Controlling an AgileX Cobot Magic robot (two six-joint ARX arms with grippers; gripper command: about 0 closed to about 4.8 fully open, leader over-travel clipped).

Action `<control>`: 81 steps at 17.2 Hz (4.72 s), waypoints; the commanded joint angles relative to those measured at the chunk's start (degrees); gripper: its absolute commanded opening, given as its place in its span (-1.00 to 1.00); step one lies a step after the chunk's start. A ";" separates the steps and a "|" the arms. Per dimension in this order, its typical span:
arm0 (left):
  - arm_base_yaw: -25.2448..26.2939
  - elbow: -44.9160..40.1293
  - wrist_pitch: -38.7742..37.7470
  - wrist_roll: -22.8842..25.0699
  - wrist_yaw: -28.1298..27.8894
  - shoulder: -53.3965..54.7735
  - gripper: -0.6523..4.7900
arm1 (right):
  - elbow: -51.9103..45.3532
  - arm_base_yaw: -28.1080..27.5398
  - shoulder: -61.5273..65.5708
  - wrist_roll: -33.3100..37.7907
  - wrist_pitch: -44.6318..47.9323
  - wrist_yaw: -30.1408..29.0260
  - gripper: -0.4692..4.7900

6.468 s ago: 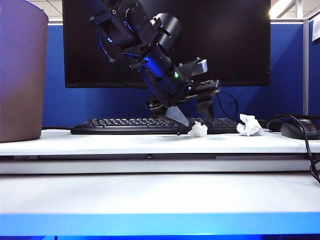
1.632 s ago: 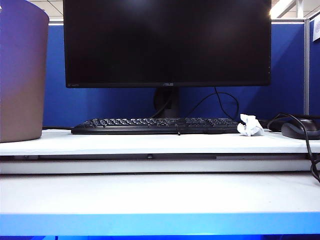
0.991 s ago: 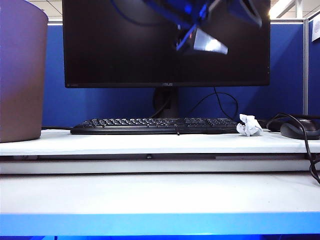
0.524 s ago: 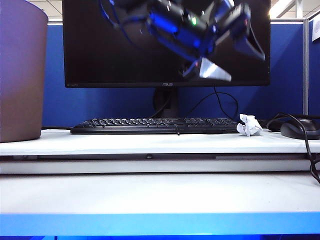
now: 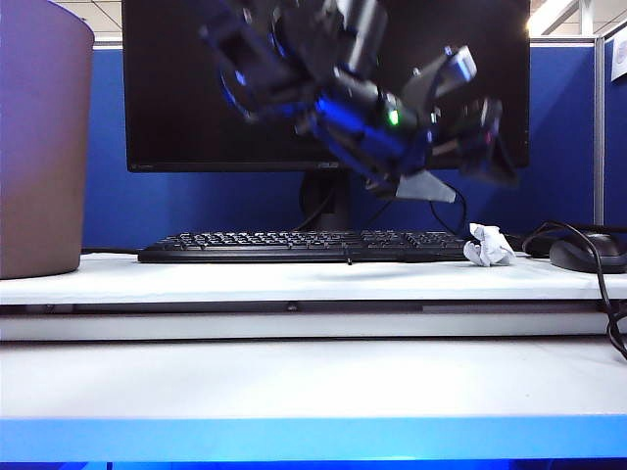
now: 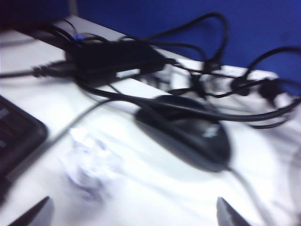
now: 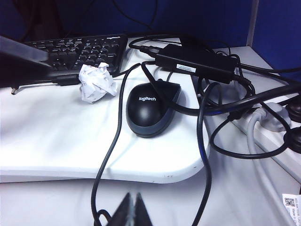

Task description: Pick up all paper balls from the table and place them in the pink trash can.

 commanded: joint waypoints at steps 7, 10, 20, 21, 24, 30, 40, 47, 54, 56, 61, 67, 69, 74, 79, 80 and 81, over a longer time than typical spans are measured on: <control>0.15 0.37 14.75 5.53 -5.18 6.99 0.94 | -0.11 0.02 -0.09 -0.20 0.79 0.00 -0.84; 0.15 2.62 15.80 5.51 -5.07 9.18 0.92 | -0.11 0.02 -0.09 -0.17 0.76 0.02 -0.84; 0.48 6.99 12.98 5.22 -4.52 13.42 0.56 | -0.11 0.02 -0.09 -0.17 0.76 0.02 -0.84; 0.48 6.95 12.55 5.16 -4.52 13.60 0.56 | -0.11 0.02 -0.09 -0.17 0.76 0.00 -0.84; 0.46 6.95 12.74 5.16 -4.07 14.14 0.56 | -0.11 0.02 -0.09 -0.17 0.76 0.00 -0.84; 0.48 6.95 15.21 4.87 -2.67 14.60 0.55 | -0.11 0.02 -0.09 -0.17 0.76 0.02 -0.84; 0.46 7.17 15.89 4.31 -0.76 15.23 0.22 | -0.11 0.02 -0.09 -0.17 0.76 0.00 -0.84; 0.07 7.19 15.93 4.28 -1.05 15.32 -0.59 | -0.11 0.02 -0.09 -0.17 0.76 0.02 -0.84; 0.04 7.21 15.17 2.75 -2.10 14.80 -0.78 | -0.11 0.02 -0.09 -0.17 0.76 0.02 -0.84; 0.04 7.21 12.52 2.82 -2.34 13.20 -0.78 | -0.11 0.02 -0.09 -0.17 0.76 0.02 -0.84; 0.04 7.21 -4.09 10.19 -3.06 -0.17 -0.78 | -0.11 0.04 -0.09 -0.17 0.76 0.02 -0.84; 3.96 7.21 -26.73 15.45 -15.28 -22.77 -0.78 | -0.11 0.02 -0.09 -0.17 0.79 0.00 -0.84; 7.10 7.23 -34.01 15.47 -20.02 -31.12 -0.78 | -0.11 0.02 -0.09 -0.17 0.76 0.00 -0.84; 14.01 7.26 -44.65 15.87 -25.05 -48.22 -0.78 | -0.11 0.04 -0.09 -0.17 0.76 0.00 -0.84; 24.70 7.26 -59.01 15.82 -30.62 -57.70 -0.78 | -0.11 0.02 -0.09 -0.17 0.76 0.00 -0.84; 25.88 7.23 -60.89 15.82 -30.62 -57.75 -0.78 | -0.11 0.02 -0.09 -0.17 0.76 0.02 -0.84; 26.25 7.17 -62.25 15.85 -30.64 -57.75 -0.78 | -0.11 0.02 -0.09 -0.17 0.76 0.00 -0.84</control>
